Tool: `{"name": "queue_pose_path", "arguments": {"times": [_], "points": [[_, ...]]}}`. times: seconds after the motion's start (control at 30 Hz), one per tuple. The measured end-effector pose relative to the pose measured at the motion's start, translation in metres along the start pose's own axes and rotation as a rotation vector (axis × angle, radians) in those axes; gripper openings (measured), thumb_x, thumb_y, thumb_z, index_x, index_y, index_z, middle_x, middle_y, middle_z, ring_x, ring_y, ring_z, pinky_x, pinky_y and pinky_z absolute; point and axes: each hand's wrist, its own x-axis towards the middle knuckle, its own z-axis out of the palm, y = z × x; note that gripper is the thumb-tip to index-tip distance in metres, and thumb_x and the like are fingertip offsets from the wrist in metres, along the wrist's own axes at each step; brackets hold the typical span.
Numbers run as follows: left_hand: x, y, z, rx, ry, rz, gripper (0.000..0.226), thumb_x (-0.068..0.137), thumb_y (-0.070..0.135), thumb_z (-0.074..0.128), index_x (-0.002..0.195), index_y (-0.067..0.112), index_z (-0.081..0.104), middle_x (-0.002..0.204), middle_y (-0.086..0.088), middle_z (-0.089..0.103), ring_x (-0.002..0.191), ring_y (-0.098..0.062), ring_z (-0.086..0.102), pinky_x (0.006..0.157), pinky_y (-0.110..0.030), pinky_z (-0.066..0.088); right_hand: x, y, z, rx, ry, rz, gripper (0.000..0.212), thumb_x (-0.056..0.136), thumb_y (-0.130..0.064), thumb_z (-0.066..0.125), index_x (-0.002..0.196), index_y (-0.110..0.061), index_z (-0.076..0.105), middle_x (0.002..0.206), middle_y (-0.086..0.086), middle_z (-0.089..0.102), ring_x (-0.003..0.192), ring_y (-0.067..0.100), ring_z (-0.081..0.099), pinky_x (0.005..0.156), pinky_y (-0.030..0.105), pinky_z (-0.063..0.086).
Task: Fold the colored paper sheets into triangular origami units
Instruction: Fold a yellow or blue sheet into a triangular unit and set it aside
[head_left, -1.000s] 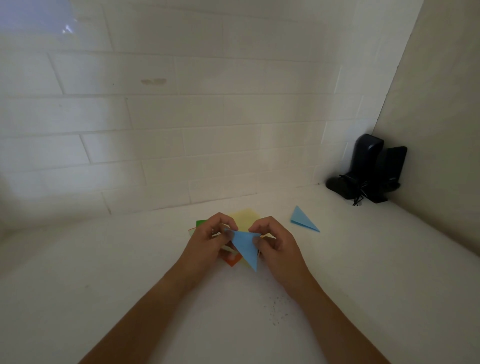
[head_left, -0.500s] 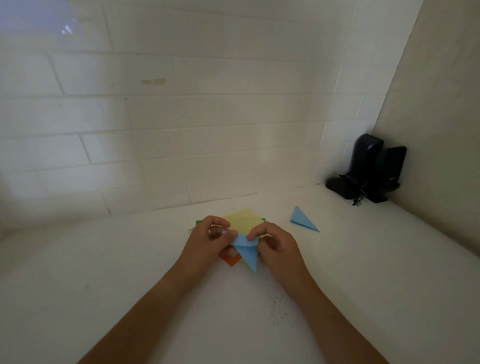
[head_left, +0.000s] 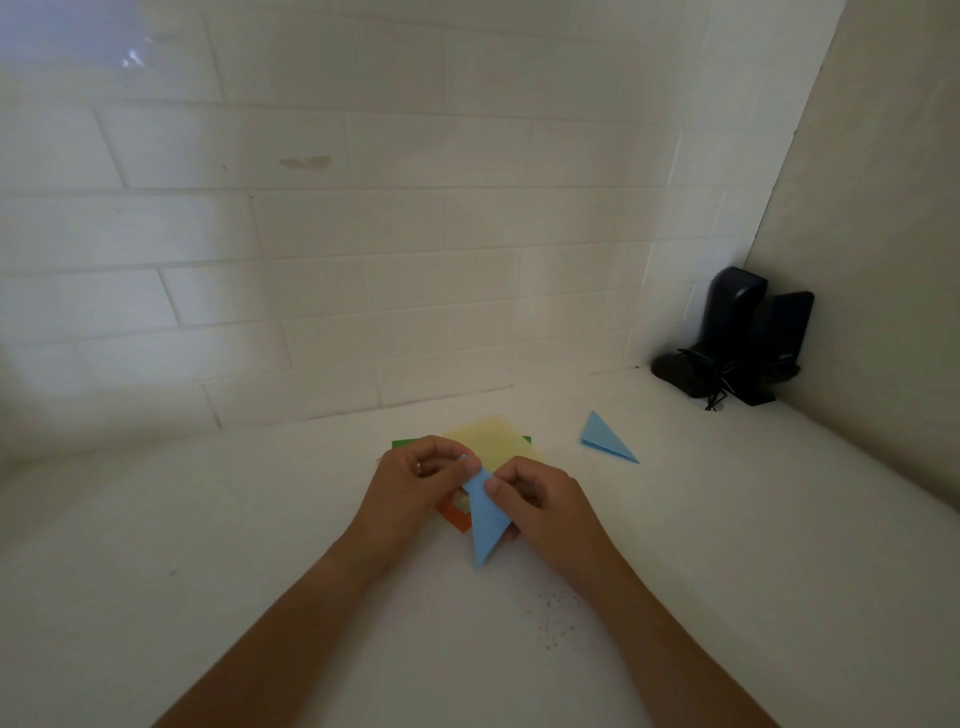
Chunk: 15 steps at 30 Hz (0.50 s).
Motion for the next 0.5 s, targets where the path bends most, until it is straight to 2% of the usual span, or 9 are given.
{"name": "queue_pose_path", "arguments": {"times": [0.07,0.2,0.27,0.33,0.43,0.5], "points": [[-0.0004,-0.0009,-0.0002,-0.009,0.001,-0.020,0.017,0.092,0.023,0.076,0.094,0.006,0.078,0.089,-0.020,0.076,0.071,-0.039,0.071,0.074,-0.056,0.063,-0.0004,-0.0001,-0.0005,-0.017,0.001,-0.007,0.018,0.100,-0.028,0.066,0.083,-0.021,0.066,0.077,0.002,0.071,0.071,0.022,0.066,0.063,0.042,0.055],[-0.0016,0.0009,0.0000,-0.008,0.015,-0.014,0.019,0.093,0.024,0.075,0.091,0.006,0.080,0.088,-0.020,0.076,0.071,-0.038,0.070,0.074,-0.055,0.063,-0.0002,-0.0006,0.0001,-0.016,-0.027,-0.009,0.017,0.099,-0.030,0.066,0.084,-0.021,0.066,0.077,0.001,0.071,0.072,0.024,0.066,0.063,0.041,0.053],[-0.0014,0.0020,0.0006,-0.013,0.021,-0.016,0.017,0.093,0.020,0.075,0.089,0.004,0.080,0.087,-0.019,0.076,0.068,-0.032,0.068,0.072,-0.051,0.062,0.0001,-0.0009,0.0002,-0.033,-0.014,-0.010,0.025,0.102,-0.032,0.062,0.082,-0.017,0.063,0.070,-0.008,0.064,0.064,0.009,0.058,0.060,0.031,0.046],[-0.0017,0.0033,0.0018,-0.014,0.007,-0.016,0.015,0.092,0.017,0.075,0.088,0.003,0.080,0.085,-0.019,0.075,0.065,-0.028,0.067,0.068,-0.046,0.063,0.0002,-0.0015,0.0001,-0.067,0.008,-0.008,0.034,0.105,-0.033,0.056,0.077,-0.016,0.056,0.064,-0.011,0.051,0.060,0.003,0.045,0.057,0.020,0.035],[-0.0024,0.0044,0.0027,-0.020,-0.007,-0.017,0.015,0.092,0.015,0.075,0.090,0.001,0.079,0.084,-0.020,0.075,0.063,-0.027,0.069,0.064,-0.039,0.061,0.0004,-0.0010,-0.0004,-0.092,-0.015,-0.043,0.035,0.105,-0.027,0.056,0.071,-0.027,0.054,0.063,-0.013,0.047,0.060,0.004,0.040,0.058,0.019,0.032],[-0.0023,0.0048,0.0026,-0.014,-0.001,-0.019,0.016,0.092,0.016,0.075,0.090,0.001,0.079,0.084,-0.020,0.076,0.062,-0.028,0.070,0.064,-0.038,0.061,0.0004,-0.0001,-0.0005,-0.087,-0.035,-0.053,0.031,0.104,-0.026,0.059,0.073,-0.028,0.059,0.064,-0.013,0.050,0.061,0.005,0.042,0.058,0.018,0.033]]}}
